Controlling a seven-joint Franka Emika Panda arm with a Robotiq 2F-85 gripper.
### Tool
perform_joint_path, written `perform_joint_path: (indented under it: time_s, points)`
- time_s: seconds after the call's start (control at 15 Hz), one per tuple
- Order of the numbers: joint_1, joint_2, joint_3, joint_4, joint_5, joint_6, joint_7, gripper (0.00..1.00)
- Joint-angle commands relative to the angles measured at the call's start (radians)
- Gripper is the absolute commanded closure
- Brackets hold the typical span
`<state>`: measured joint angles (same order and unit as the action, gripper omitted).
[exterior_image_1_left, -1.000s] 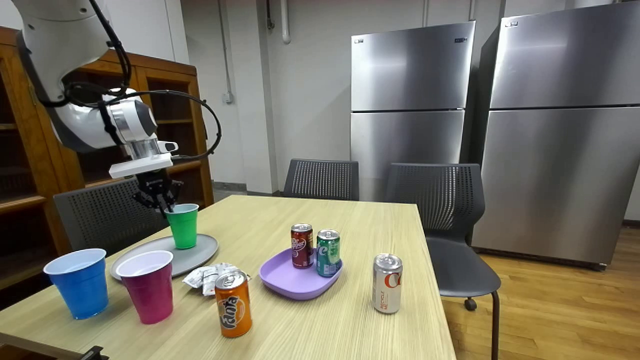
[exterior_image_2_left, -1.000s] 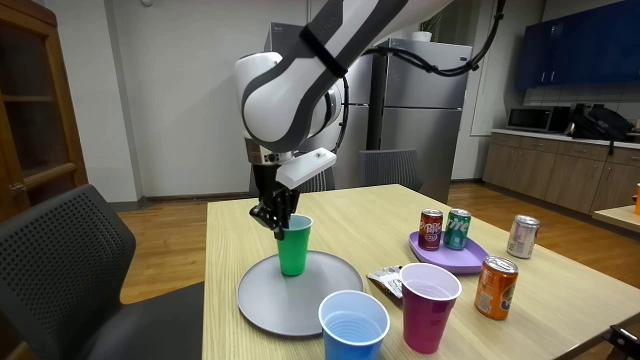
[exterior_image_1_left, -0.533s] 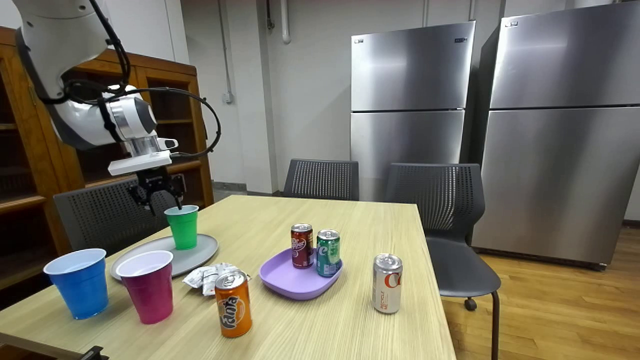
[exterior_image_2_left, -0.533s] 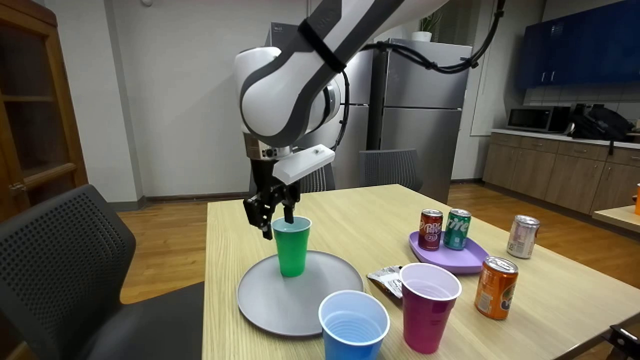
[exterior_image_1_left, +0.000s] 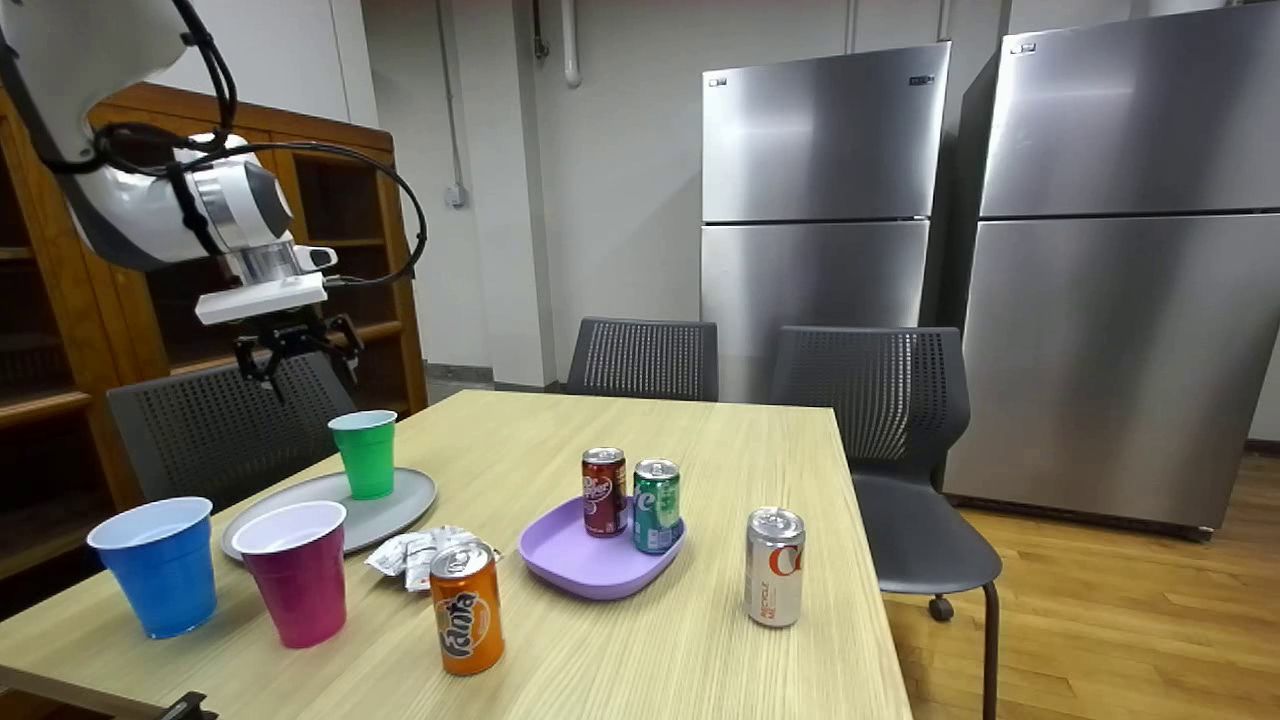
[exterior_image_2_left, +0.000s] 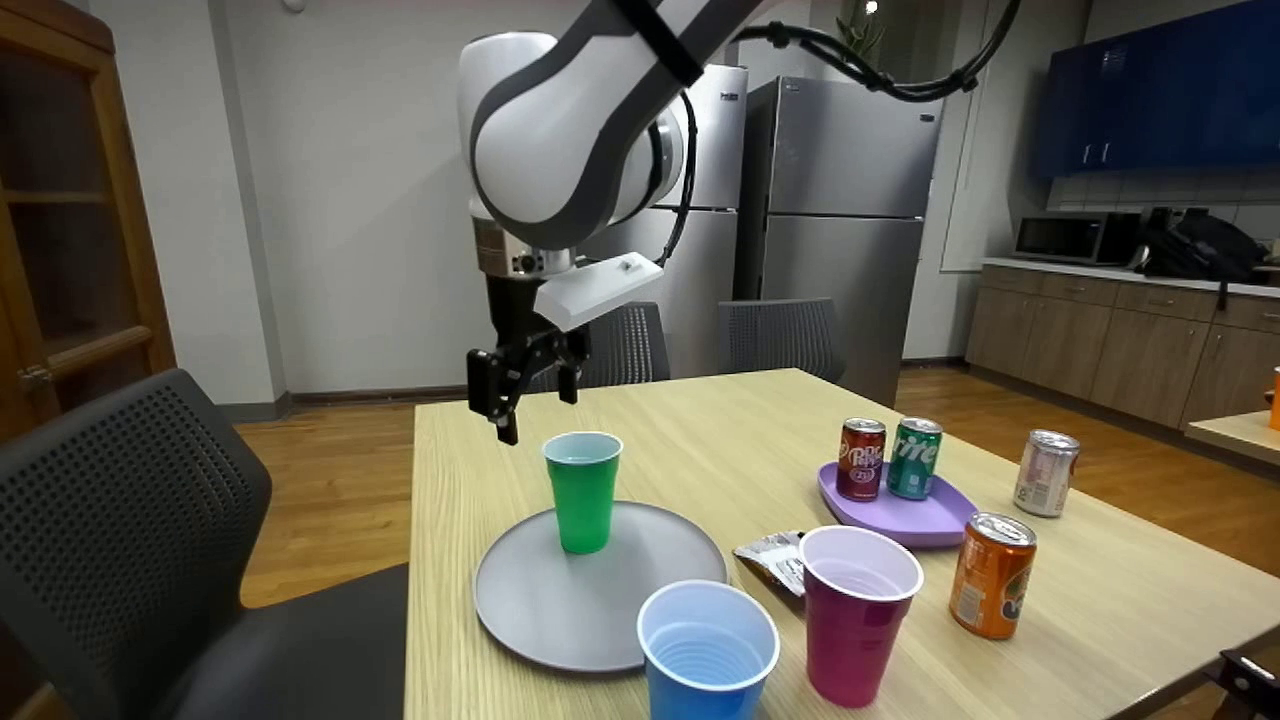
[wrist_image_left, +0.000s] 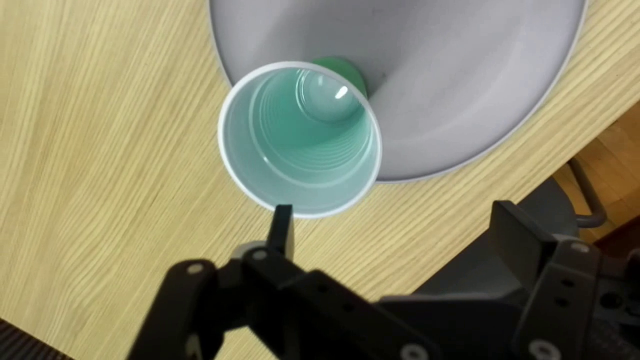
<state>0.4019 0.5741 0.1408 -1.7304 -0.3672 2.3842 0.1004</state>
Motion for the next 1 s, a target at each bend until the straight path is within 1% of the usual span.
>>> perform_joint_path:
  time_s: [0.0,0.2,0.53,0.93]
  points:
    - [0.007,-0.119,-0.002,-0.146,-0.032,0.049,-0.019,0.0]
    - [-0.006,-0.196,0.008,-0.252,-0.048,0.081,-0.044,0.0]
    - [-0.031,-0.32,0.031,-0.429,-0.029,0.101,-0.088,0.0]
    - [-0.064,-0.422,0.065,-0.573,0.022,0.088,-0.161,0.0]
